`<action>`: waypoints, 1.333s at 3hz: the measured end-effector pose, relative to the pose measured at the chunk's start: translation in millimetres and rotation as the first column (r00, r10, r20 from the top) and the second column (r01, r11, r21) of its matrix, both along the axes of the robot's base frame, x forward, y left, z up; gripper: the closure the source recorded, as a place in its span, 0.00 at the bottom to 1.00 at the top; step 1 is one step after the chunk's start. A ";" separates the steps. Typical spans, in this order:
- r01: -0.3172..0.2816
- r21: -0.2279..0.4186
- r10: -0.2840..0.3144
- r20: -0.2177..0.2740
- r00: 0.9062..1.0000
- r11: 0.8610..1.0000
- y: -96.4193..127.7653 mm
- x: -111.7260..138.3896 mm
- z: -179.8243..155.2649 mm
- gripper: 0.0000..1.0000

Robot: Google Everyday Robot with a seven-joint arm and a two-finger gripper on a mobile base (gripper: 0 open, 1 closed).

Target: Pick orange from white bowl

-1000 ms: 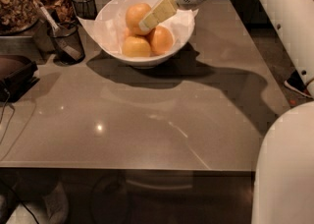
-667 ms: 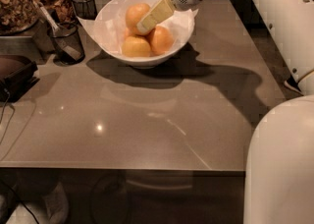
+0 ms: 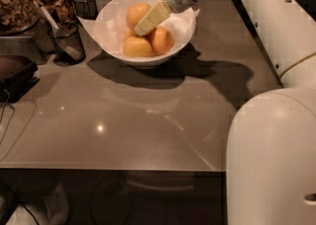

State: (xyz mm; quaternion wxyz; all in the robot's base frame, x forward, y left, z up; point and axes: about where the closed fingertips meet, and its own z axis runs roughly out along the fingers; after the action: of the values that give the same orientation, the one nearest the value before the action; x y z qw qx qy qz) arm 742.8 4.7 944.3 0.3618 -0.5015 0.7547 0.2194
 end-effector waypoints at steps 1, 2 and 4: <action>-0.032 -0.008 0.032 -0.027 0.999 0.999 7.3 0.5 -5.8 0.00; -0.063 -0.023 0.062 -0.046 0.997 0.998 14.8 0.0 -10.0 0.00; -0.124 -0.041 0.122 -0.047 0.991 0.991 29.9 2.5 -8.5 0.00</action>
Offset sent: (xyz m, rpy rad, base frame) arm 0.0048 0.0156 -0.0045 -0.0459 0.0604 0.0937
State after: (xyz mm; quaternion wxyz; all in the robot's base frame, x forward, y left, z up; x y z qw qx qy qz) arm 745.3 34.6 935.8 0.3195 -0.5499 0.7348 0.2358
